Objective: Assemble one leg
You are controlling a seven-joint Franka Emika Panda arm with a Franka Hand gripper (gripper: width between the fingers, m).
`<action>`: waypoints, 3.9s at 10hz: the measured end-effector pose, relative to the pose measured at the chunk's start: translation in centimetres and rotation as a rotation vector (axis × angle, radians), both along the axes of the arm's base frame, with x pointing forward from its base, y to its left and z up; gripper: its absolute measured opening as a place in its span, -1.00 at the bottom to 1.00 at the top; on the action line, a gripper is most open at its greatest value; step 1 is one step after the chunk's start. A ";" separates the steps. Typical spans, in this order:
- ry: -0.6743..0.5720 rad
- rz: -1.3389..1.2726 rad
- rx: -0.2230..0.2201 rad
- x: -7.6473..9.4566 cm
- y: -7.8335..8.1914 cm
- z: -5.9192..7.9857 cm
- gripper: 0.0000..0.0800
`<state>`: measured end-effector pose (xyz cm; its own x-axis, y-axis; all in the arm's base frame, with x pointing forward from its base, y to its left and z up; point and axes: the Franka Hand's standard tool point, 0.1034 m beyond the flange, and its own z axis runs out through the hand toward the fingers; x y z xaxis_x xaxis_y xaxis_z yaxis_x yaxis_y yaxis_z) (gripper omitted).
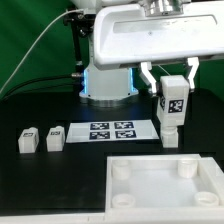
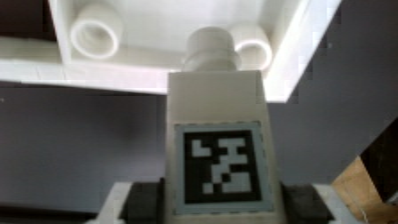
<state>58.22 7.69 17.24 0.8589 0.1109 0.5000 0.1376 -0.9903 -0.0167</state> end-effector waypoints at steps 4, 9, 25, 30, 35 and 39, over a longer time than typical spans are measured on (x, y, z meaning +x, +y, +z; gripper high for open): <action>-0.124 0.000 -0.007 0.0 -0.5 -0.3 -0.27; -0.164 0.004 0.011 3.7 0.9 -2.3 -0.27; -0.092 0.013 0.027 3.8 3.9 -9.2 -0.26; -0.077 0.015 0.026 3.6 3.9 -9.5 0.61; -0.076 0.015 0.026 3.6 3.9 -9.6 0.62; 0.014 0.016 0.025 5.4 3.5 -7.7 0.62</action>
Offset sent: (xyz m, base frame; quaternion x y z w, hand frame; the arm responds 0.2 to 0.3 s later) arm 0.0000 0.0000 0.0000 0.0000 0.0000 0.0000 1.0000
